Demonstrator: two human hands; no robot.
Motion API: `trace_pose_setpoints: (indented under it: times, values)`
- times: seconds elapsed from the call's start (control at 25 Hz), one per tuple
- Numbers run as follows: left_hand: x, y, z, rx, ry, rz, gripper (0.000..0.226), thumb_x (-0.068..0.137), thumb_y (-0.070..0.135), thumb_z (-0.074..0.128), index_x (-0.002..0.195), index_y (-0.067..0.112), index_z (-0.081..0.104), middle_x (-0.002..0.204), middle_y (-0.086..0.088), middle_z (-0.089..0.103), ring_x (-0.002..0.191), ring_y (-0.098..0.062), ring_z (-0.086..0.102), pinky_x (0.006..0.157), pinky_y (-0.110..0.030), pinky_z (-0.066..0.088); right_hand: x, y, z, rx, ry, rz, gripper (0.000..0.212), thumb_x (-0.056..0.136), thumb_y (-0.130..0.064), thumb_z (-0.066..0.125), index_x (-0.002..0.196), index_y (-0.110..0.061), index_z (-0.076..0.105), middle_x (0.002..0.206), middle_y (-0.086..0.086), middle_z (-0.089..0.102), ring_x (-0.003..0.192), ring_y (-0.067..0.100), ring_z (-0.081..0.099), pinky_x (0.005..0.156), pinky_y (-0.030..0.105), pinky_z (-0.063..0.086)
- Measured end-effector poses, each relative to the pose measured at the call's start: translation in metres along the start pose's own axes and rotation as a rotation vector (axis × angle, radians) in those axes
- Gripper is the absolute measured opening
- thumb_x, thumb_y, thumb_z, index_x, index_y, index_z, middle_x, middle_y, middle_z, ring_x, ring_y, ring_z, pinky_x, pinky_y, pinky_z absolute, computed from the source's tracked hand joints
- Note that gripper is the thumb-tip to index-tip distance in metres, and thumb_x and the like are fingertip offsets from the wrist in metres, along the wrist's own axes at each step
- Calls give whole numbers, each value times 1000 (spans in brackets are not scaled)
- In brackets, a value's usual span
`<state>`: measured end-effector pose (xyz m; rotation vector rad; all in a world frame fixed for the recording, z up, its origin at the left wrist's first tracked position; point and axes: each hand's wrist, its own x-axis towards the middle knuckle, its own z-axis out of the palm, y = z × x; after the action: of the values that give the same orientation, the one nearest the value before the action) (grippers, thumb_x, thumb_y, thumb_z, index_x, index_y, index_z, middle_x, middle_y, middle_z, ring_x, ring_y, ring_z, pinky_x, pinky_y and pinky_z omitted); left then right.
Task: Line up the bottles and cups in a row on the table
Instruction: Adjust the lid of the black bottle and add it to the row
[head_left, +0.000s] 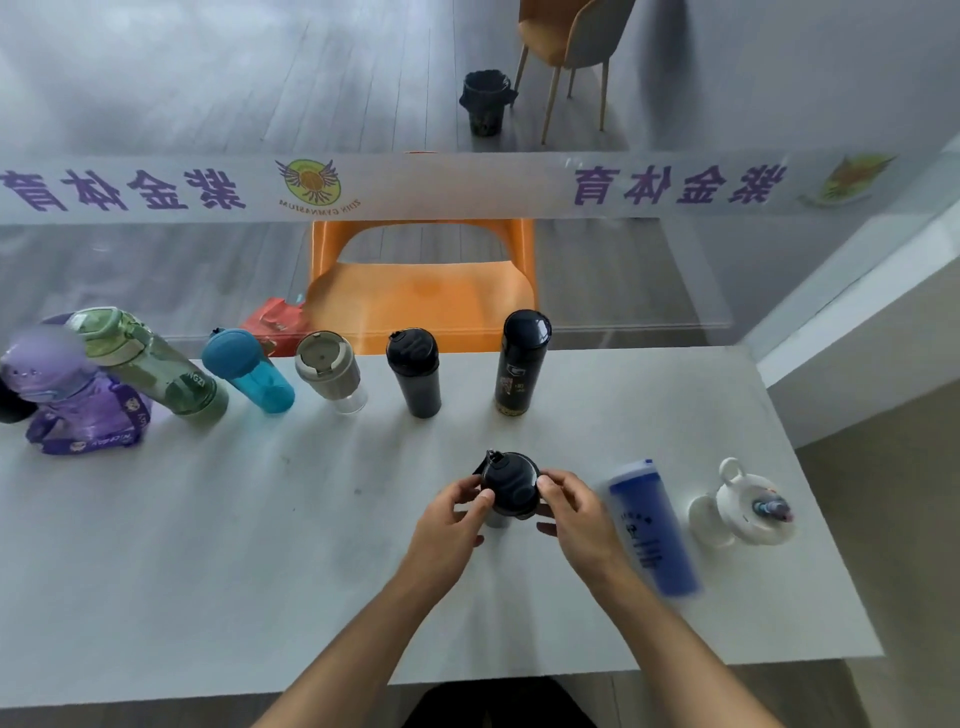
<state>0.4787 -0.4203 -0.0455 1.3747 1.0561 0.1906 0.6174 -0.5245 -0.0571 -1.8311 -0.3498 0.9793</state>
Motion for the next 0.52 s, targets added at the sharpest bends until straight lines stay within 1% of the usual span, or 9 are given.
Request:
trace_pose_setpoints:
  times: [0.12, 0.2, 0.28, 0.36, 0.4, 0.44, 0.48, 0.52]
  values:
    - [-2, 1, 3, -64, 47, 0, 20, 94, 36, 61, 111, 26, 63, 110, 5, 69, 95, -11, 69, 83, -41, 61, -2, -2, -2, -12, 7, -6, 14, 99, -33, 55, 106, -30, 67, 105, -6, 75, 94, 9, 73, 86, 35, 59]
    - [-1, 5, 10, -73, 47, -2, 15, 96, 34, 58, 108, 28, 62, 109, 5, 70, 97, -11, 68, 84, -41, 60, 1, -1, -6, -20, 24, -4, 12, 98, -32, 57, 105, -31, 67, 105, -5, 75, 95, 10, 73, 85, 34, 59]
    - [5, 14, 20, -47, 21, 8, 14, 98, 33, 54, 110, 29, 61, 110, 7, 69, 100, -10, 66, 86, -41, 60, 9, -4, -16, -14, 44, -1, 14, 97, -30, 59, 109, -29, 67, 105, -3, 75, 97, 15, 73, 84, 34, 58]
    - [15, 29, 34, -26, -25, 17, 18, 100, 31, 49, 115, 30, 59, 111, 11, 67, 103, -10, 64, 89, -41, 58, 24, -11, -33, -10, 75, 19, 22, 98, -27, 58, 116, -19, 68, 102, -1, 74, 99, 21, 72, 85, 36, 57]
    - [23, 37, 43, -17, -47, 15, 21, 101, 29, 46, 117, 30, 59, 112, 12, 65, 105, -10, 62, 90, -42, 57, 34, -15, -44, -23, 90, 30, 23, 98, -24, 56, 116, -15, 67, 99, -1, 74, 100, 24, 72, 86, 38, 56]
    - [31, 46, 52, -11, -66, 11, 23, 102, 28, 43, 119, 30, 58, 113, 12, 64, 107, -11, 61, 91, -42, 57, 43, -21, -55, -43, 99, 37, 20, 98, -23, 56, 113, -15, 67, 97, 0, 73, 99, 27, 71, 88, 41, 56]
    - [39, 55, 61, -9, -79, 1, 25, 103, 27, 41, 122, 28, 58, 116, 10, 63, 109, -13, 60, 91, -42, 57, 54, -26, -65, -67, 109, 41, 18, 97, -25, 57, 109, -18, 67, 95, 0, 73, 98, 27, 71, 90, 44, 57]
    - [48, 64, 71, -11, -85, -9, 28, 103, 26, 39, 125, 27, 57, 118, 7, 62, 111, -15, 59, 92, -42, 56, 64, -31, -75, -93, 114, 41, 19, 93, -30, 57, 108, -22, 67, 96, 1, 74, 98, 28, 72, 92, 48, 56]
